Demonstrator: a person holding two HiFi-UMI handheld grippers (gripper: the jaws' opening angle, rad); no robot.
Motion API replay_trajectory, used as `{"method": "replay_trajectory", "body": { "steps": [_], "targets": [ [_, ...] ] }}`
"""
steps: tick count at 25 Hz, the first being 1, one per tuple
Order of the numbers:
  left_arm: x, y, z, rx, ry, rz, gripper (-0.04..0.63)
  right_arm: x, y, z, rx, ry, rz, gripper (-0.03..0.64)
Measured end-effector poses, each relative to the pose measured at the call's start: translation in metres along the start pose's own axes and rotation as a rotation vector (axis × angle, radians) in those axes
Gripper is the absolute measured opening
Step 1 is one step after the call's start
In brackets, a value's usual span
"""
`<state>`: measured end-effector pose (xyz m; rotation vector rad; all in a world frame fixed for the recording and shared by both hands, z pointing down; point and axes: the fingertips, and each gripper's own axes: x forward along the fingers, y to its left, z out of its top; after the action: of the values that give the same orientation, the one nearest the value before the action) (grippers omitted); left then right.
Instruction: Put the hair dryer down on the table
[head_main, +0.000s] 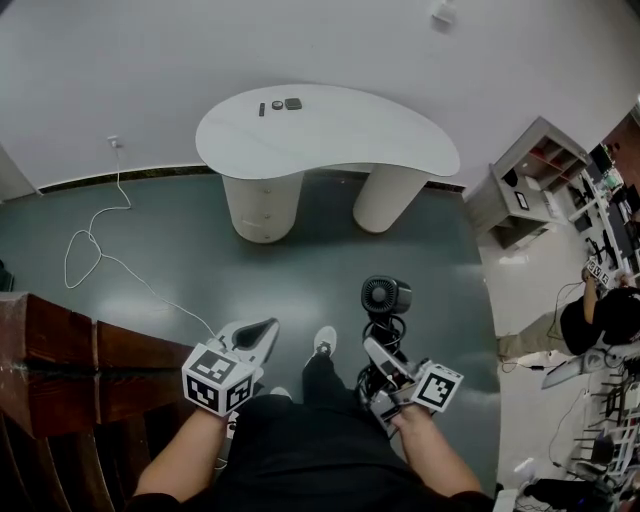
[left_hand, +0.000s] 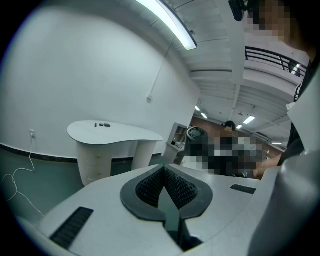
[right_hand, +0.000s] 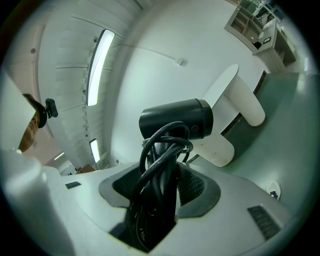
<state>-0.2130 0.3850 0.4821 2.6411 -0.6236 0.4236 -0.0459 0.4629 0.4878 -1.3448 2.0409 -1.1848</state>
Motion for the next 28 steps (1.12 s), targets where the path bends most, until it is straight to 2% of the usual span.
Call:
{"method": "replay_trajectory", "body": {
  "steps": [7, 11, 16, 20, 28],
  "targets": [
    [0.021, 0.031, 0.013, -0.038, -0.008, 0.056, 0.017, 0.04, -0.025, 0.039, -0.003, 0.006, 0.019, 0.198],
    [0.047, 0.049, 0.044, -0.015, -0.023, 0.067, 0.017, 0.075, -0.038, 0.074, 0.017, -0.005, 0.038, 0.199],
    [0.082, 0.072, 0.092, 0.013, -0.046, 0.086, 0.017, 0.111, -0.046, 0.129, -0.01, -0.003, 0.077, 0.198],
    [0.112, 0.091, 0.109, -0.001, -0.045, 0.111, 0.017, 0.128, -0.062, 0.161, -0.026, 0.007, 0.09, 0.198],
    [0.185, 0.097, 0.134, 0.014, -0.022, 0.104, 0.017, 0.144, -0.109, 0.205, -0.014, 0.037, 0.098, 0.198]
  ]
}}
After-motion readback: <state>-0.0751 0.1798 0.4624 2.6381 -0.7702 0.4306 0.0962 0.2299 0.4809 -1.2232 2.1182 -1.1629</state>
